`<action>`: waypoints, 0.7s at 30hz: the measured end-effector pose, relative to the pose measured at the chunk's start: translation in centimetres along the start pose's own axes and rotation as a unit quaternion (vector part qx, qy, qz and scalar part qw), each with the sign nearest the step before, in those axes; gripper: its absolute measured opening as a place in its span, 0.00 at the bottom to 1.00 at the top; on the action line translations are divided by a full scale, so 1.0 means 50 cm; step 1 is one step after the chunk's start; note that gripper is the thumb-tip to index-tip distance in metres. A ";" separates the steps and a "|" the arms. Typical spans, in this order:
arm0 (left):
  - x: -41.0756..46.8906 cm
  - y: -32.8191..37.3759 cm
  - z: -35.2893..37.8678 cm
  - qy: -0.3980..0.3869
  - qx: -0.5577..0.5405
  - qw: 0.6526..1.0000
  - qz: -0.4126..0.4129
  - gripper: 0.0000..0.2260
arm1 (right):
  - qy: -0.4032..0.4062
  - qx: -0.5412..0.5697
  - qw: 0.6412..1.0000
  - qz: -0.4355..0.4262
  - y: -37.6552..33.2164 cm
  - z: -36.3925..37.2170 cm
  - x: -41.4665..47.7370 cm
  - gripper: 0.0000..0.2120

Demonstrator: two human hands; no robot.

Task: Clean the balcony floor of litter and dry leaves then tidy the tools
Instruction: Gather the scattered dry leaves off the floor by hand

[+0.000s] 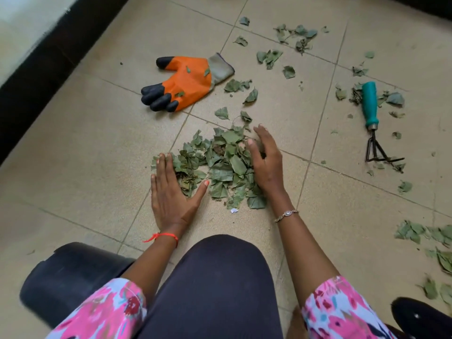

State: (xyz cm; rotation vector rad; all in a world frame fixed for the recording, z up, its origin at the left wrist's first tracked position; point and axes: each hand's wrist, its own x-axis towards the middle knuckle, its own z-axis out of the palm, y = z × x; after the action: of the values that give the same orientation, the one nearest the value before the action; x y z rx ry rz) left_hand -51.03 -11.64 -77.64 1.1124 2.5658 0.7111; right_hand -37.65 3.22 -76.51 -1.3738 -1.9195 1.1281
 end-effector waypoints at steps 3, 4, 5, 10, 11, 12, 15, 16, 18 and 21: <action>0.000 -0.003 0.001 0.003 -0.003 1.000 0.005 0.45 | -0.114 -0.017 0.993 -0.006 -0.009 -0.007 -0.007 0.26; 0.000 -0.003 0.001 0.003 -0.002 1.000 0.005 0.45 | -0.128 0.030 0.991 -0.003 -0.018 -0.013 -0.014 0.24; -0.001 -0.003 0.001 0.003 -0.001 1.000 0.006 0.45 | -0.113 0.069 0.991 -0.001 -0.024 -0.020 -0.023 0.23; -0.001 -0.003 0.001 0.003 -0.005 1.000 0.002 0.45 | 0.015 0.007 0.999 0.051 0.005 -0.013 -0.120 0.35; -0.001 -0.002 0.001 0.002 -0.009 1.000 0.000 0.45 | 0.010 -0.045 0.998 0.051 0.008 0.001 -0.142 0.37; -0.001 -0.003 0.001 0.001 -0.015 1.000 -0.002 0.46 | 0.005 -0.097 0.995 0.036 0.007 0.016 -0.159 0.38; 0.000 -0.006 -0.003 -0.004 -0.034 0.999 0.002 0.46 | 0.011 -0.189 0.982 -0.005 -0.005 0.056 -0.174 0.42; 0.001 -0.007 -0.004 -0.007 -0.043 0.999 0.003 0.46 | 0.017 -0.217 0.976 -0.007 -0.008 0.065 -0.170 0.43; 0.003 -0.006 -0.007 -0.012 -0.081 0.997 -0.007 0.46 | 0.030 -0.268 0.963 -0.002 -0.009 0.076 -0.162 0.43; 0.009 0.003 -0.010 -0.018 -0.092 0.995 -0.018 0.45 | 0.016 -0.314 0.949 0.001 -0.009 0.085 -0.153 0.44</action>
State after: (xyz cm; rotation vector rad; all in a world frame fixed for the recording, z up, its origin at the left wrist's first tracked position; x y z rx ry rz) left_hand -51.44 -11.40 -77.18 1.0086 2.4258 0.8898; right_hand -38.55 -5.36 -77.91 -1.6864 -2.3639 0.4896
